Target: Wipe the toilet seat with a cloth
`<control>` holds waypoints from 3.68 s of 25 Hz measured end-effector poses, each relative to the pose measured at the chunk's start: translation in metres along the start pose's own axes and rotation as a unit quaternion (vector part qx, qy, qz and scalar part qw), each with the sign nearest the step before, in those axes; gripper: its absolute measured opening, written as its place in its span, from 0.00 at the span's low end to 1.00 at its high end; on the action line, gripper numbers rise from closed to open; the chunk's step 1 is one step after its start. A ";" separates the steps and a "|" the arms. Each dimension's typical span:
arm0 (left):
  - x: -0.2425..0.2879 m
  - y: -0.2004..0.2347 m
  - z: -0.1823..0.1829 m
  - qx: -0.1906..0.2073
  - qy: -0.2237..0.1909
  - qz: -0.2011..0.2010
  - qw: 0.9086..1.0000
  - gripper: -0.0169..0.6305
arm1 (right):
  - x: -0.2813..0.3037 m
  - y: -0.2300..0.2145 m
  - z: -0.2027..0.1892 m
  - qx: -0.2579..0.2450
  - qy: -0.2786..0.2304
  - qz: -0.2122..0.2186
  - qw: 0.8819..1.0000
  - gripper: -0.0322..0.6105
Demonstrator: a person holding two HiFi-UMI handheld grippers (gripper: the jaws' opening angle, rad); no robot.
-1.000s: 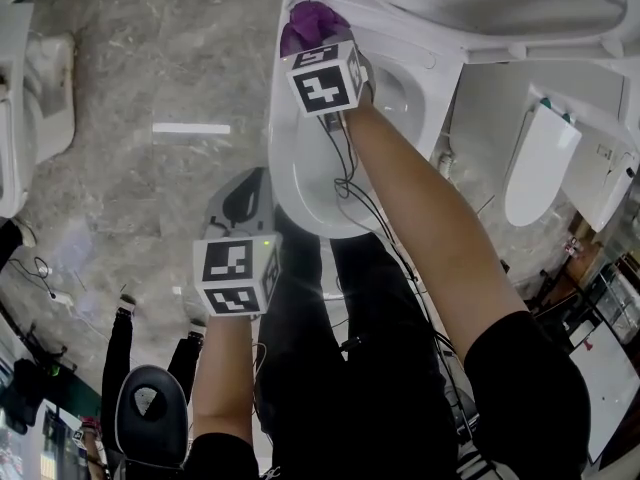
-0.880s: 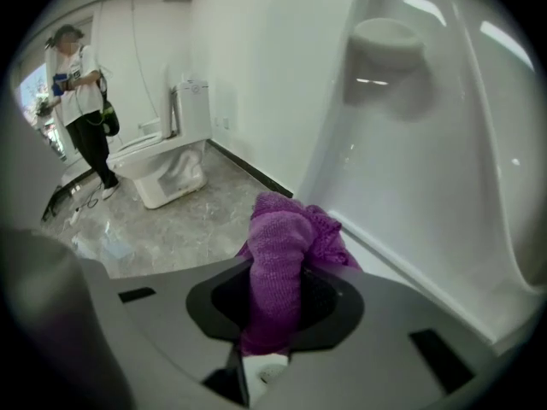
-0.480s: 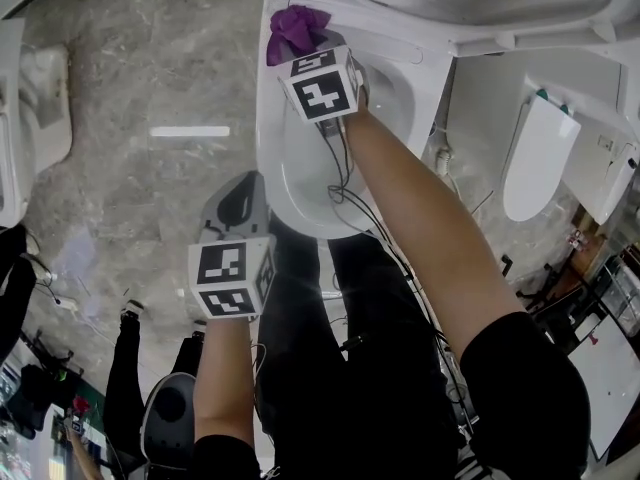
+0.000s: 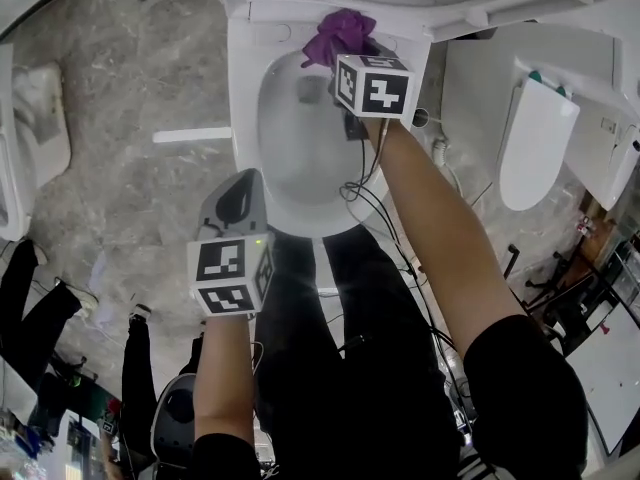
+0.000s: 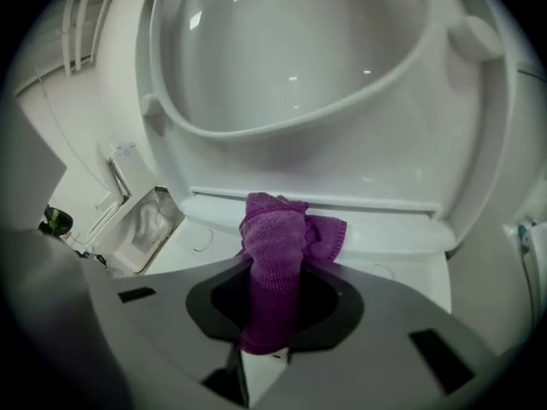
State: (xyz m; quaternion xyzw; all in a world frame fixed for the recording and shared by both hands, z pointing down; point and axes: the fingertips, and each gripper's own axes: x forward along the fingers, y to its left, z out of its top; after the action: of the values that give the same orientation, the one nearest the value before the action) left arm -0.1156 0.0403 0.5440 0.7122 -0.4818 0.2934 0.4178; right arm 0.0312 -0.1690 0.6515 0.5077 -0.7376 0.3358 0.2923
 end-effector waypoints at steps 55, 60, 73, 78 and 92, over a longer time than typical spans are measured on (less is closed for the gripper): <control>0.019 0.010 0.021 0.023 0.008 -0.012 1.000 0.03 | -0.001 -0.014 0.043 -0.042 -0.058 -0.107 0.992 0.18; 0.010 0.029 0.012 0.011 0.010 -0.007 1.000 0.03 | 0.021 0.047 0.050 -0.084 -0.049 -0.051 0.994 0.18; -0.014 0.064 0.013 -0.011 -0.007 0.018 1.000 0.03 | 0.047 0.142 0.063 -0.288 0.019 0.043 0.957 0.18; -0.023 0.055 0.022 0.000 -0.018 0.022 1.000 0.03 | 0.031 0.157 0.050 -0.346 0.046 0.082 0.933 0.18; -0.022 -0.033 0.059 0.044 -0.031 -0.001 0.999 0.03 | -0.113 0.037 0.023 -0.091 -0.060 0.024 0.994 0.18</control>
State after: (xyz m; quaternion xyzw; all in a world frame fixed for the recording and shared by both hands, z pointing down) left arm -0.0920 0.0040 0.4873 0.7391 -0.4803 0.2913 0.3717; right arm 0.0301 -0.1148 0.5431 0.4802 -0.7933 0.2435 0.2842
